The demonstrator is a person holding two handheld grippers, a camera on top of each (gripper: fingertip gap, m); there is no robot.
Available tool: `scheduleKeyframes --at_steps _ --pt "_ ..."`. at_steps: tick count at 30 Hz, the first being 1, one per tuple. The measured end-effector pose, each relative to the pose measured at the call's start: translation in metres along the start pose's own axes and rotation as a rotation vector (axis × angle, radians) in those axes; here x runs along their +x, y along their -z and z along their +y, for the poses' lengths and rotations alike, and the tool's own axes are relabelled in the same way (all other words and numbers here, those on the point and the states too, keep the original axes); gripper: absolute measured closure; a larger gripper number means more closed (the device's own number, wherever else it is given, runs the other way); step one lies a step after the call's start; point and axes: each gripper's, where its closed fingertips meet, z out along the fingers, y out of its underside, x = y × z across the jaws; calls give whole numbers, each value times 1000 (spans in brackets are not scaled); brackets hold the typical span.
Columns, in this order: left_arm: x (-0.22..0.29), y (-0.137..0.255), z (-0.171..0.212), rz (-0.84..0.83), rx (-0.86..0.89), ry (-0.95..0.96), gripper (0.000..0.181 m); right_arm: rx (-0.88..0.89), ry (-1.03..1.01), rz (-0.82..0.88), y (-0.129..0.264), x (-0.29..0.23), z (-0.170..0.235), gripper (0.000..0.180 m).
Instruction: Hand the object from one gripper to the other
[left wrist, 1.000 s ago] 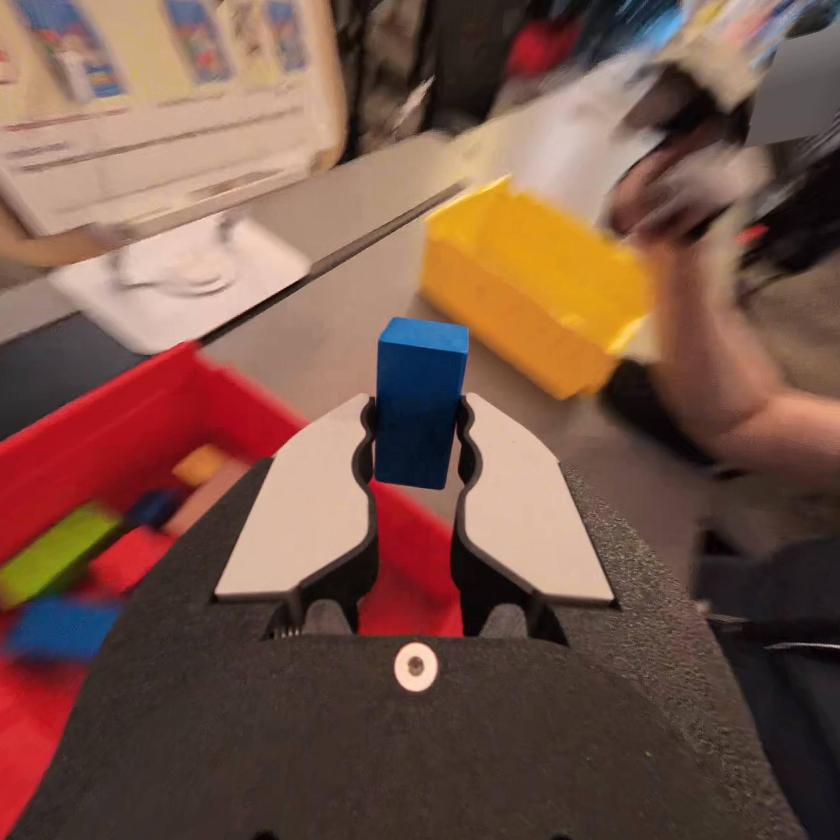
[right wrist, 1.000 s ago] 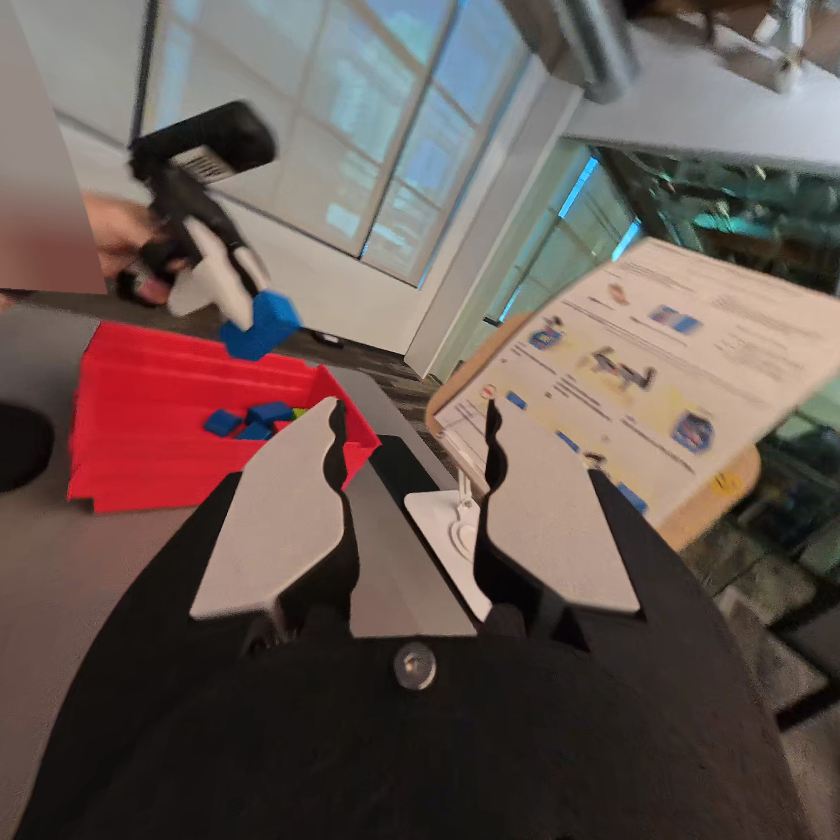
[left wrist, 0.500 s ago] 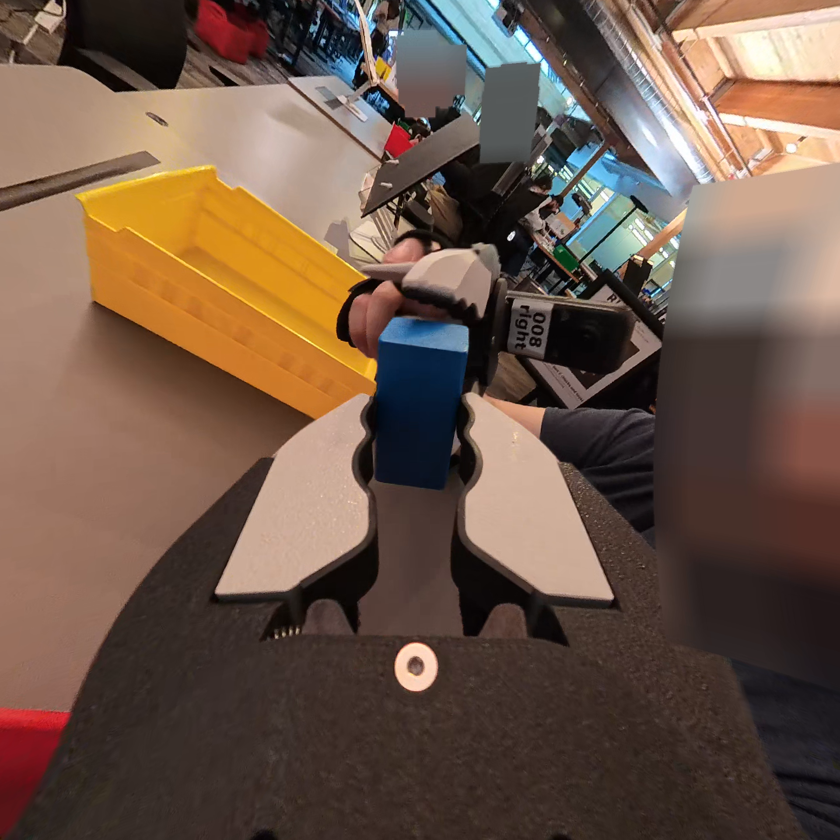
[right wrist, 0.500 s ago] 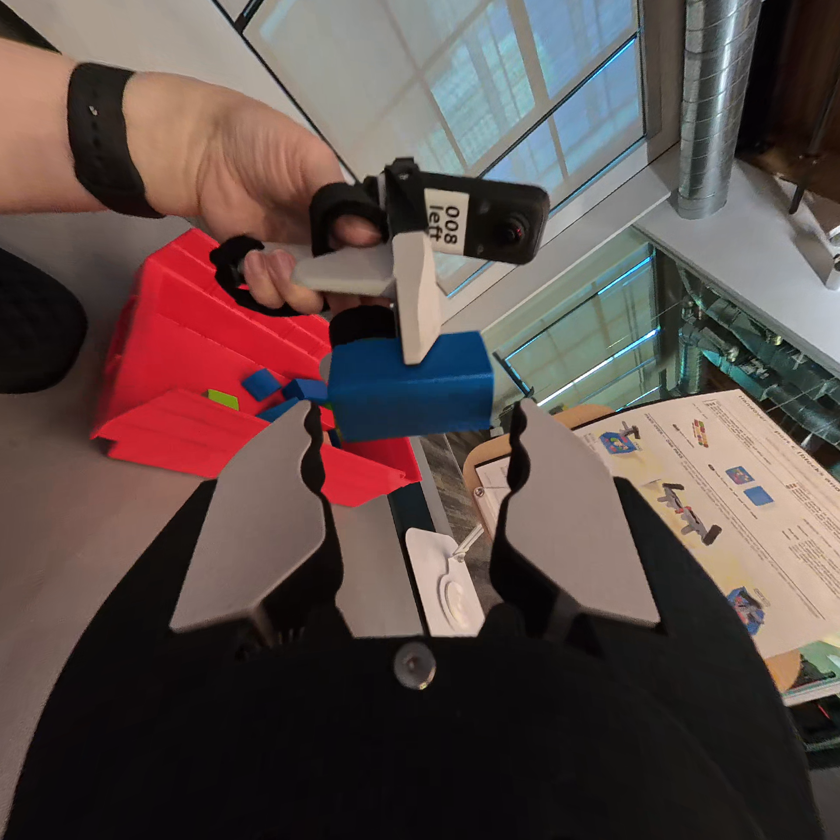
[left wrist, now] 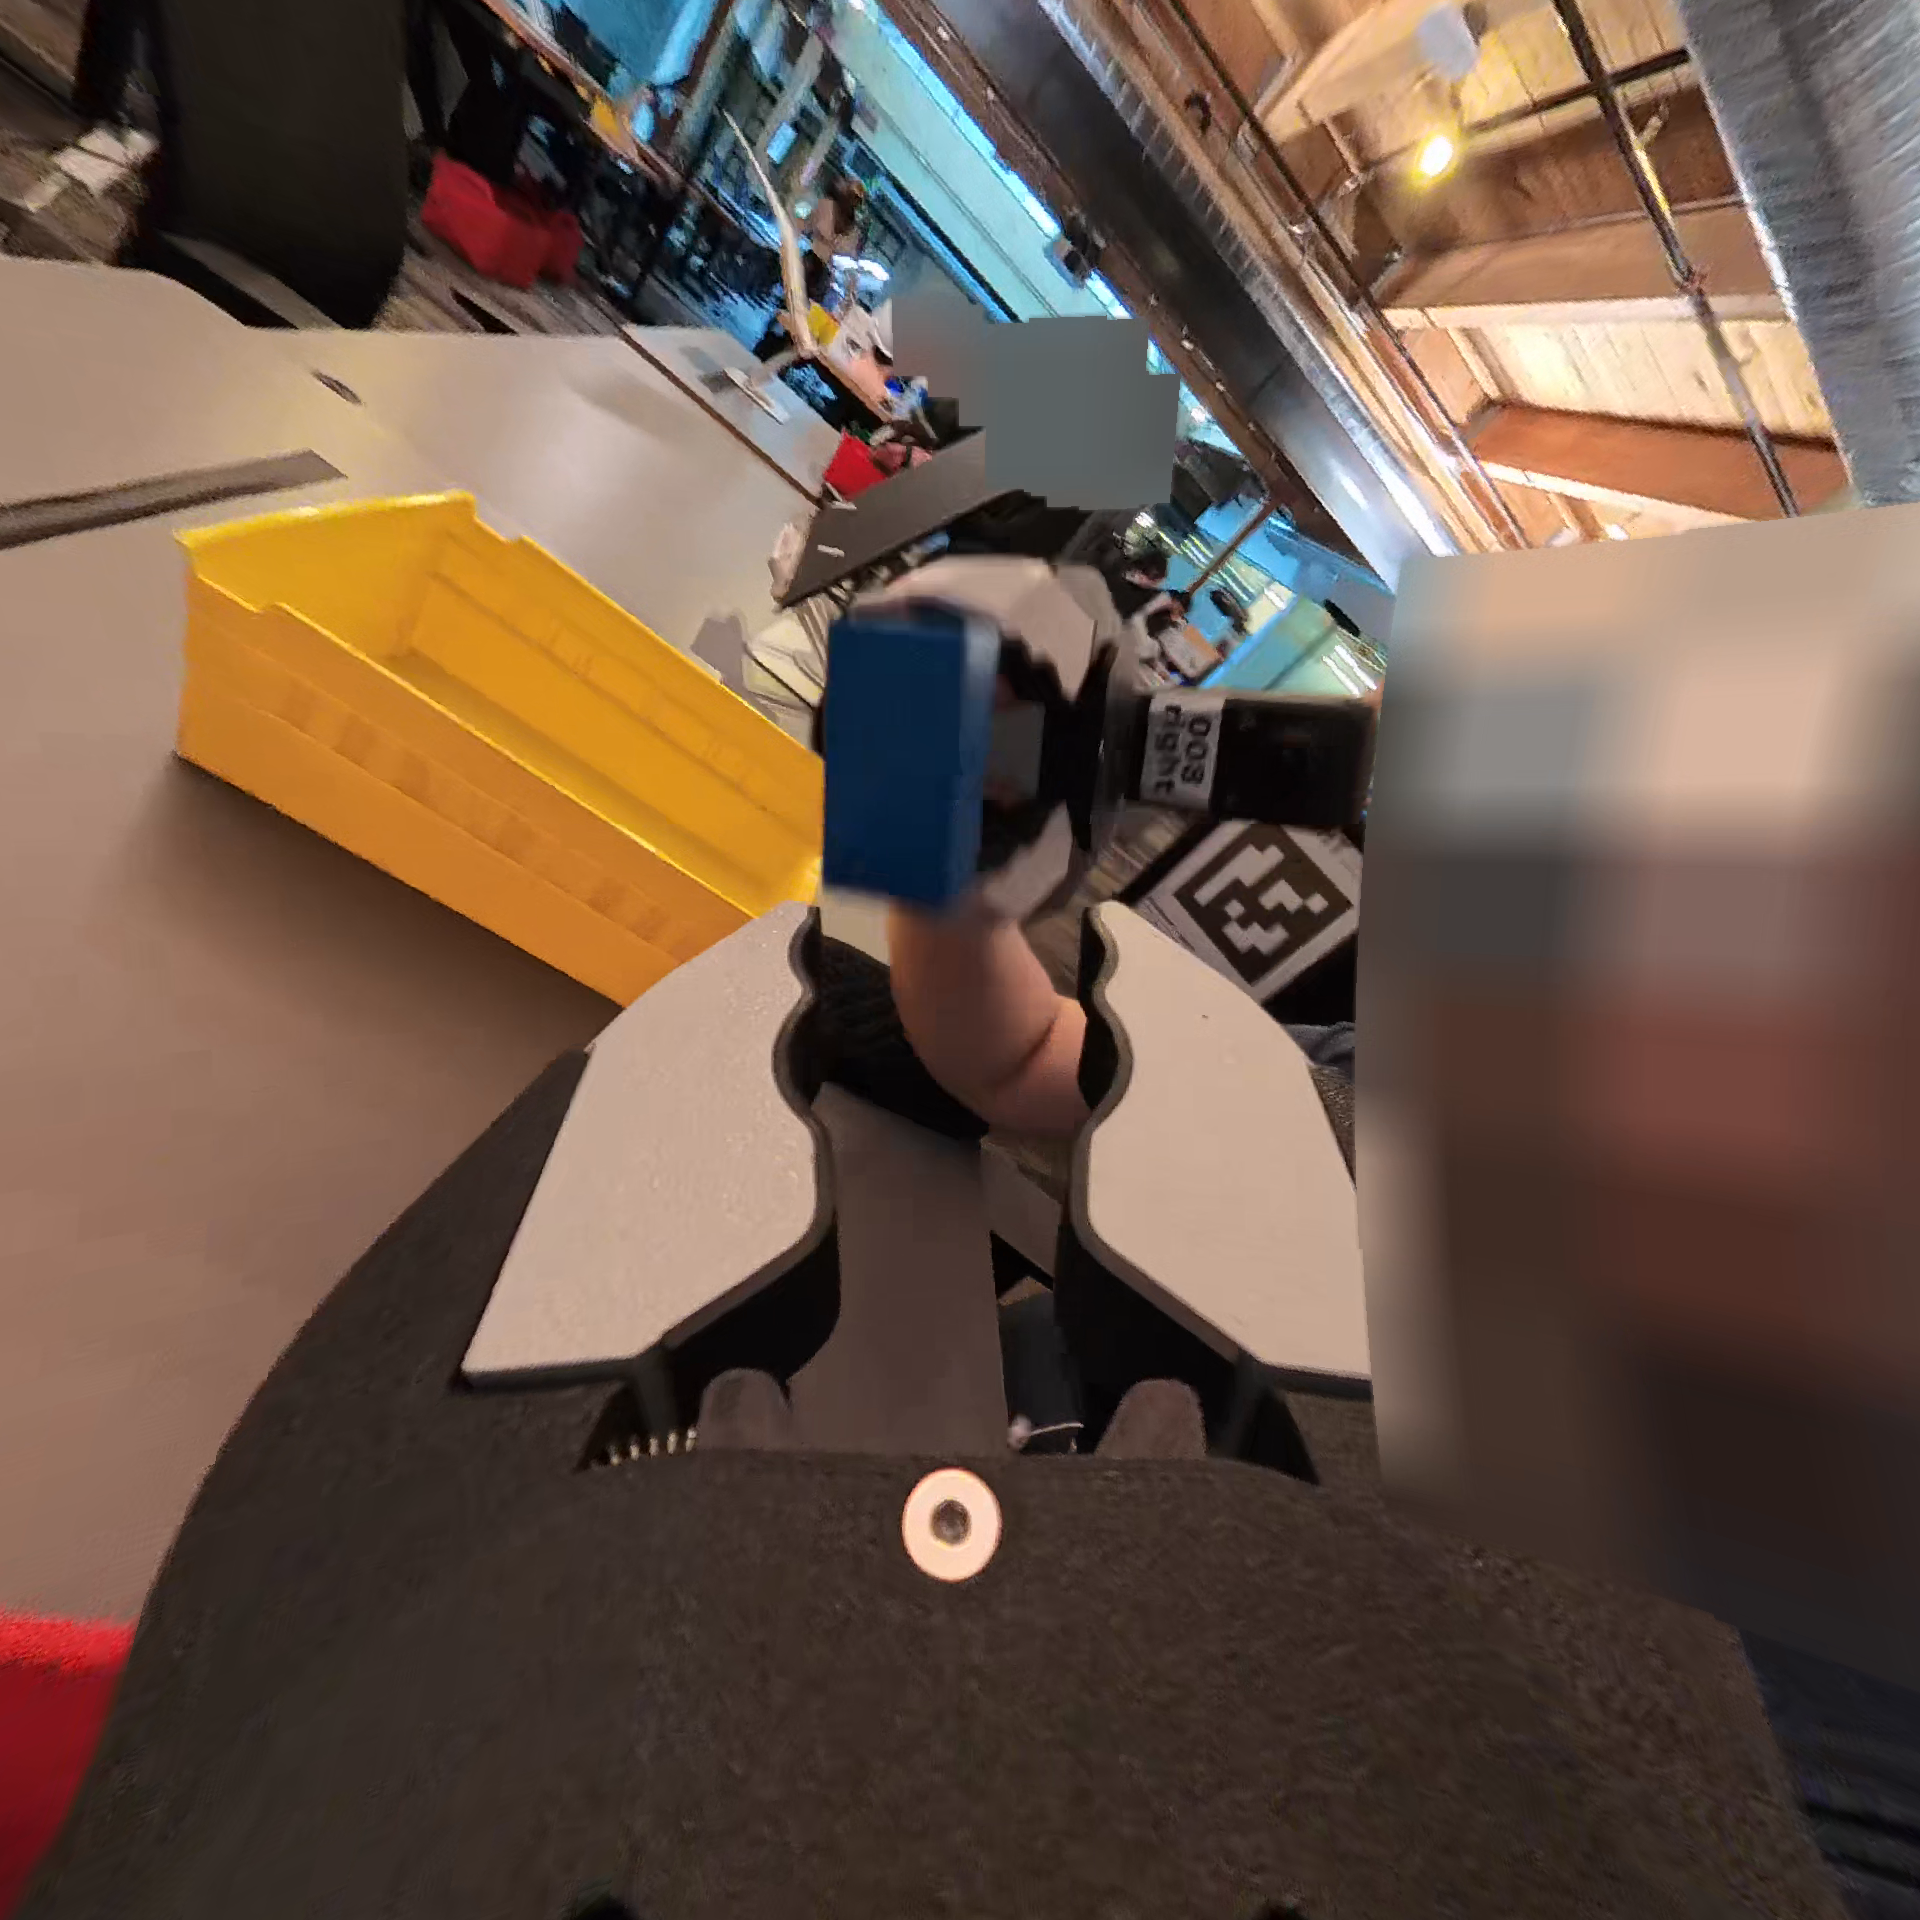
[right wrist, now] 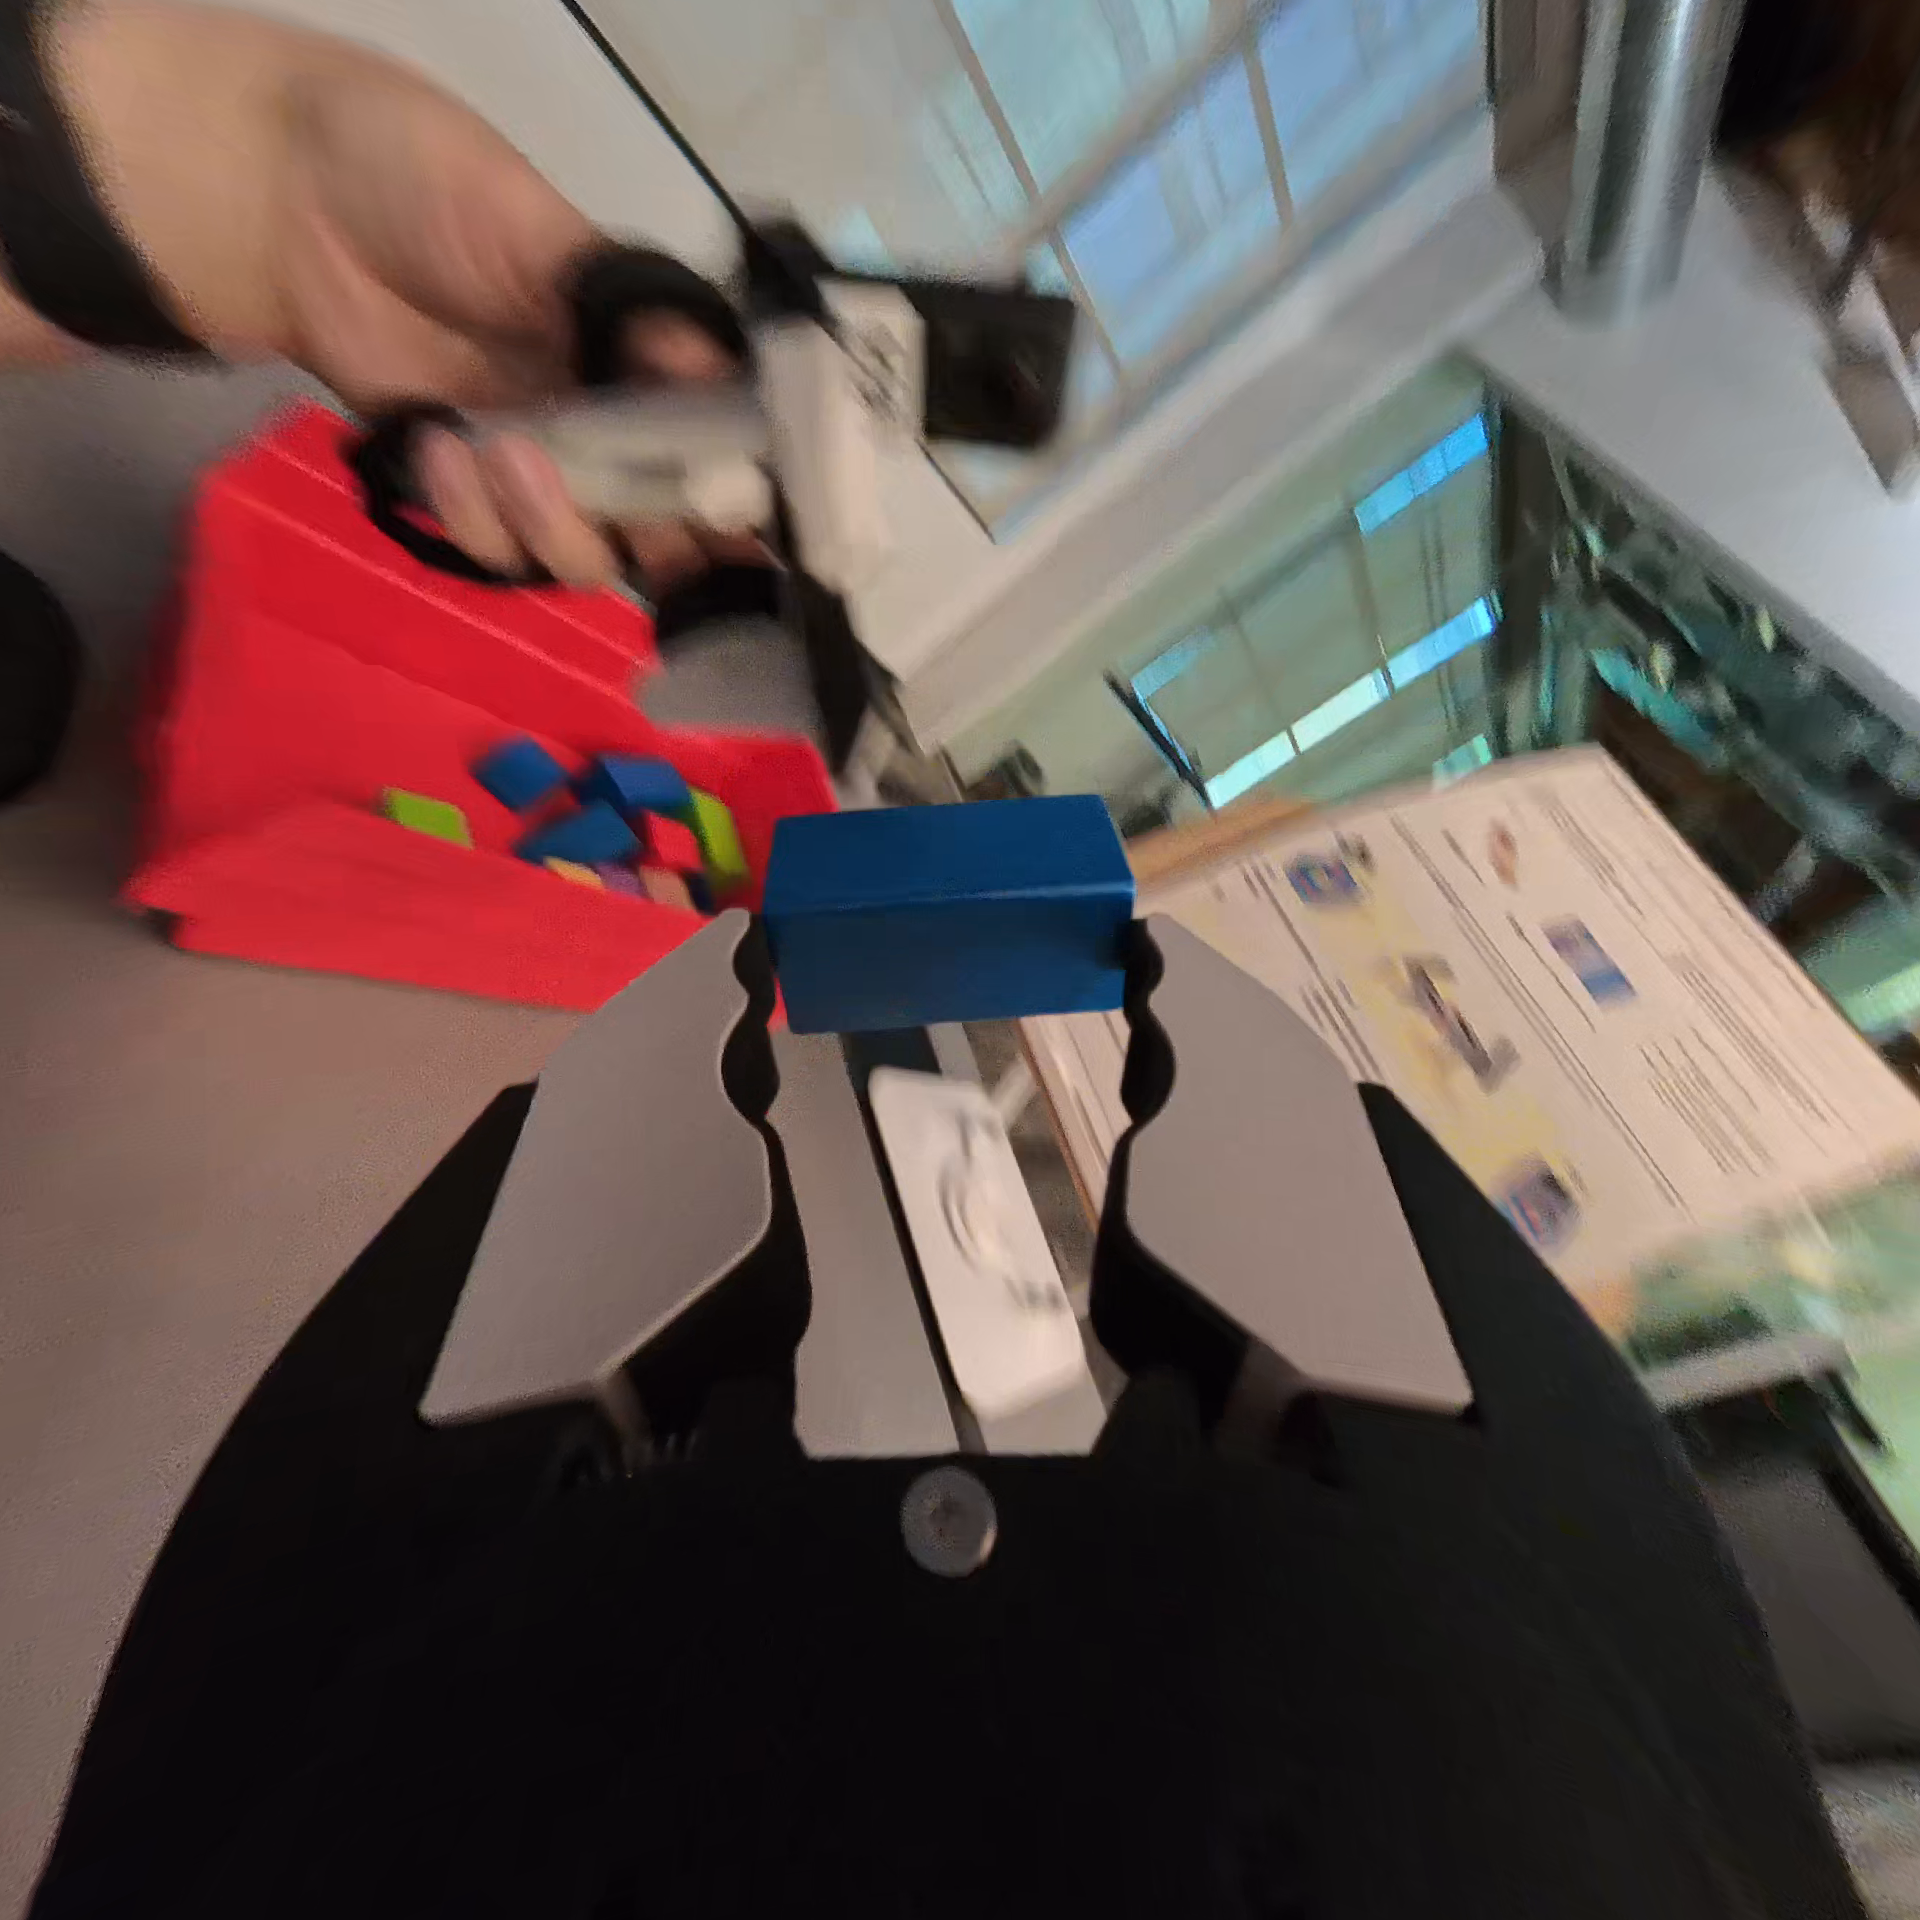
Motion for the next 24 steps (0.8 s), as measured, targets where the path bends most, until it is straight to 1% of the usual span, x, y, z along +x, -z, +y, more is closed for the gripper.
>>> scheduleKeyframes --at_steps 1,2,4,5,6,8,10,13,16,19,24 --pt "-3 8 -3 -32 20 -10 135 -85 -48 54 9 22 18 114" --pt "-4 15 -7 -57 40 -20 135 -195 -149 89 21 43 45 114" --pt "-7 27 -12 -102 68 -25 138 -466 -415 179 53 75 116 114" --pt "-7 32 -13 -117 77 -30 138 -596 -558 232 72 83 154 114" --pt "-7 35 -14 -122 83 -33 139 -705 -706 268 90 83 189 114" --pt "-5 38 -15 -121 89 -31 140 -854 -937 320 118 76 246 113" --pt "-4 38 -14 -116 86 -30 142 -939 -1078 391 139 69 289 113" --pt "-4 35 -12 -112 68 -28 142 -1033 -1216 425 152 50 330 114" --pt "-6 33 -11 -115 59 -21 143 -1125 -1280 432 156 30 357 114" --pt "-10 32 -10 -124 54 -11 143 -1220 -1286 449 163 17 376 114" --pt "-12 34 -11 -131 63 -3 145 -1310 -1281 483 168 7 390 114"
